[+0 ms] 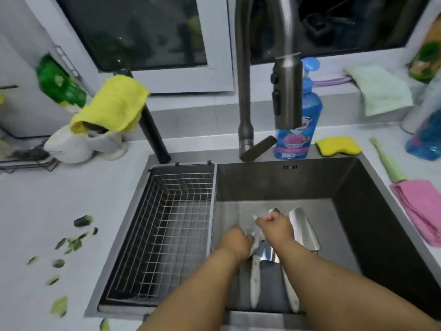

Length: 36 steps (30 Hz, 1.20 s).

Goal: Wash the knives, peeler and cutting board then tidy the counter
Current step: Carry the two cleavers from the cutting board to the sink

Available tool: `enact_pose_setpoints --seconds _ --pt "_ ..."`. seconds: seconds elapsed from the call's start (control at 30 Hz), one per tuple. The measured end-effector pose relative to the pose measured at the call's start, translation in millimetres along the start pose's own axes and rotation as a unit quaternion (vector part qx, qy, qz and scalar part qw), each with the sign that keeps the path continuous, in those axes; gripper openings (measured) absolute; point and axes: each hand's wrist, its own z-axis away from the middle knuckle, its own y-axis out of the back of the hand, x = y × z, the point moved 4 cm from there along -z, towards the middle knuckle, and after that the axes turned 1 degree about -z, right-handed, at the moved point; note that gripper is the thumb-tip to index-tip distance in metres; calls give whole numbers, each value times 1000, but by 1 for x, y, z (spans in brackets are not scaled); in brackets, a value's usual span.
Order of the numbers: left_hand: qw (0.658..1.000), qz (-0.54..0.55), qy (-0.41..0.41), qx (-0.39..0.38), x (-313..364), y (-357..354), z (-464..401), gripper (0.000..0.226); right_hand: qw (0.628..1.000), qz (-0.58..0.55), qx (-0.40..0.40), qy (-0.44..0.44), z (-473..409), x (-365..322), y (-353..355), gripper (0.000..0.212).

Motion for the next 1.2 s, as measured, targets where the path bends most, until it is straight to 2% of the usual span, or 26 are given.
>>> enact_pose_setpoints --seconds 0.13,0.3,0.5,0.63,0.7,0.77,0.83,0.87,0.93,1.03,1.1,1.2 --pt "993 85 -50 57 -13 42 34 23 997 5 35 69 41 -52 -14 25" --pt "967 119 -81 212 -76 125 104 17 982 7 46 181 118 -122 -70 34" --pt "920 146 37 361 -225 199 187 20 960 -22 -98 261 230 -157 -195 28" --pt "862 241 157 418 -332 222 236 27 936 10 -230 266 297 -145 -283 28" --pt "842 279 193 420 -373 228 254 26 910 66 -308 270 324 -135 -326 26" --pt "837 315 215 393 -408 232 264 30 885 116 -367 262 346 -127 -367 15" --pt "827 399 205 339 -421 230 262 35 870 142 -410 236 352 -121 -390 37" --pt "813 454 191 310 -427 230 261 30 862 158 -426 224 358 -120 -403 45" --pt "776 530 182 289 -435 232 258 20 844 201 -440 232 363 -120 -421 51" --pt "736 579 202 286 -448 232 246 26 814 286 -432 264 367 -124 -436 51" --pt "704 613 199 298 -446 231 242 27 813 299 -421 270 370 -124 -438 43" --pt "673 656 152 307 -435 233 235 23 844 255 -411 230 364 -119 -435 30"
